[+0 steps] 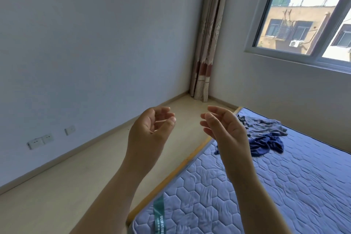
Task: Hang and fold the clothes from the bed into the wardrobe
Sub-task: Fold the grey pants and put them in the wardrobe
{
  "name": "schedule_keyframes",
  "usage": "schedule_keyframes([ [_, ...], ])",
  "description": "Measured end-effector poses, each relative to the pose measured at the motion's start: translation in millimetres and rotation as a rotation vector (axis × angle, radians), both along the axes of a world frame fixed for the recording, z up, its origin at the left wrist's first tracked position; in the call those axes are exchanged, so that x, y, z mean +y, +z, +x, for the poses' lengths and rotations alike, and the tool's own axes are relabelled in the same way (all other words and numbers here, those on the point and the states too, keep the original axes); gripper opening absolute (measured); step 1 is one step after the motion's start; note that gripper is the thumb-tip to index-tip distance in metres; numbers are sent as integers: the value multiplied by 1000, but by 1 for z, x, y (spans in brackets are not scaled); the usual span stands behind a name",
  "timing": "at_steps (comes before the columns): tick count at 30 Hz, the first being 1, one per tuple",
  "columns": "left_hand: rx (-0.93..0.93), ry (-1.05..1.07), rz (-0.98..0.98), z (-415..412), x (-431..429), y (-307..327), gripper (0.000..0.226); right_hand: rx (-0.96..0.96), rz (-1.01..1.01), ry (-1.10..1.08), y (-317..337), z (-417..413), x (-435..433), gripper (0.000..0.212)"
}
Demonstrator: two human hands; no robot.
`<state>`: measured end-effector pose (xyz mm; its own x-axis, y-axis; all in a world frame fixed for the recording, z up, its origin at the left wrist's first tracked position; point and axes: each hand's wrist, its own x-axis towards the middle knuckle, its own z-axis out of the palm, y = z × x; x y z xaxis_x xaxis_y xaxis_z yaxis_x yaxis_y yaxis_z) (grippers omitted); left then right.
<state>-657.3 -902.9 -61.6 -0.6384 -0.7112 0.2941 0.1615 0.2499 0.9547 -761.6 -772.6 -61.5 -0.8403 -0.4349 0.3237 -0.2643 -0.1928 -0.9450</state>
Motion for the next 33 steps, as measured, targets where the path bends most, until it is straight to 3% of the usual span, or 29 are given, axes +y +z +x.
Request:
schedule_keyframes([
  [11, -58, -14, 55, -2, -145, -24, 14, -73, 32, -15, -25, -4, -144, 19],
  [17, -105, -28, -10, -31, -196, -33, 16, -122, -10, -9, -40, -33, -203, 18],
  [33, -120, -212, 29, -86, -398, -57, 16, -121, 22, -168, -65, -71, -391, 18],
])
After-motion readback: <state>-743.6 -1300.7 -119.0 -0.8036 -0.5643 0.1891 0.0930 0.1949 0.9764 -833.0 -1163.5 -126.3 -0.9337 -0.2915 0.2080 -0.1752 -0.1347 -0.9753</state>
